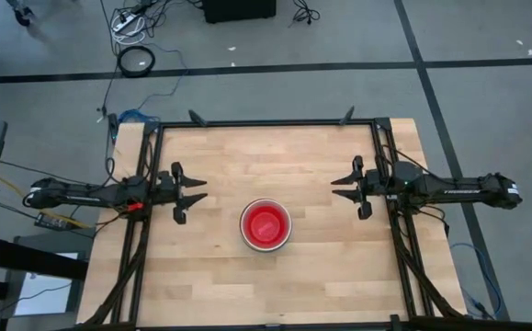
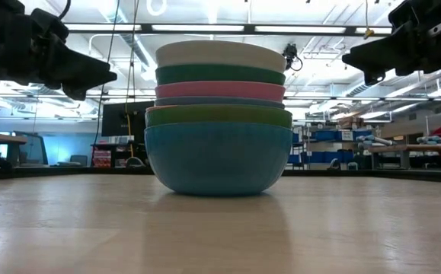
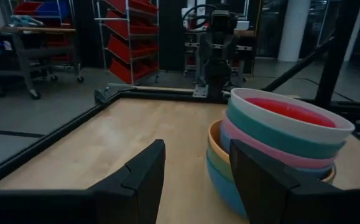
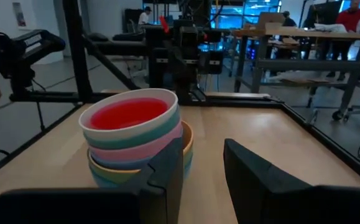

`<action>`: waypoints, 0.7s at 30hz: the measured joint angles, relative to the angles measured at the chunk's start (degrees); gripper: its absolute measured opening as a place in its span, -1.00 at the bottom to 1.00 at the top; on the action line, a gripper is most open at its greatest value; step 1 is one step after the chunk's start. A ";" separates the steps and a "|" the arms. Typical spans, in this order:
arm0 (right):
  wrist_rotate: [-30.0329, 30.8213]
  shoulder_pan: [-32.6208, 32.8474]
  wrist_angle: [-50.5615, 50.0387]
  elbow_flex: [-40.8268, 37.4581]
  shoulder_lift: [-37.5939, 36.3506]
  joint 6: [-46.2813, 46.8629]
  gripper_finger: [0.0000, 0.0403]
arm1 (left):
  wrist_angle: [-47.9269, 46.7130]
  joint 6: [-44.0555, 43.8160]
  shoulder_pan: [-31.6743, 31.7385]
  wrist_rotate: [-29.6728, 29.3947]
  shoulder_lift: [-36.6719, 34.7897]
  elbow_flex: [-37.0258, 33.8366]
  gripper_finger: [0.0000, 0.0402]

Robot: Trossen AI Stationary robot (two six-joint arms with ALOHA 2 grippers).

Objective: Nest bowls inside each other
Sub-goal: Return to Home Position

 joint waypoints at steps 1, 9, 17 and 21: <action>0.20 0.00 0.00 0.00 0.00 -0.29 -0.48 | 0.00 0.06 0.00 -0.08 0.00 0.00 -0.07; 0.20 0.00 -0.94 0.00 0.00 -2.51 -0.48 | -2.01 -0.06 0.00 -0.12 0.02 0.00 -0.07; 0.19 0.00 -2.66 0.00 0.00 -1.96 -0.48 | -1.13 0.19 0.00 -0.12 0.02 -0.02 -0.07; -1.69 0.04 -2.55 0.00 0.00 -2.72 -0.48 | -1.83 -0.03 0.00 1.42 0.02 -0.02 -0.07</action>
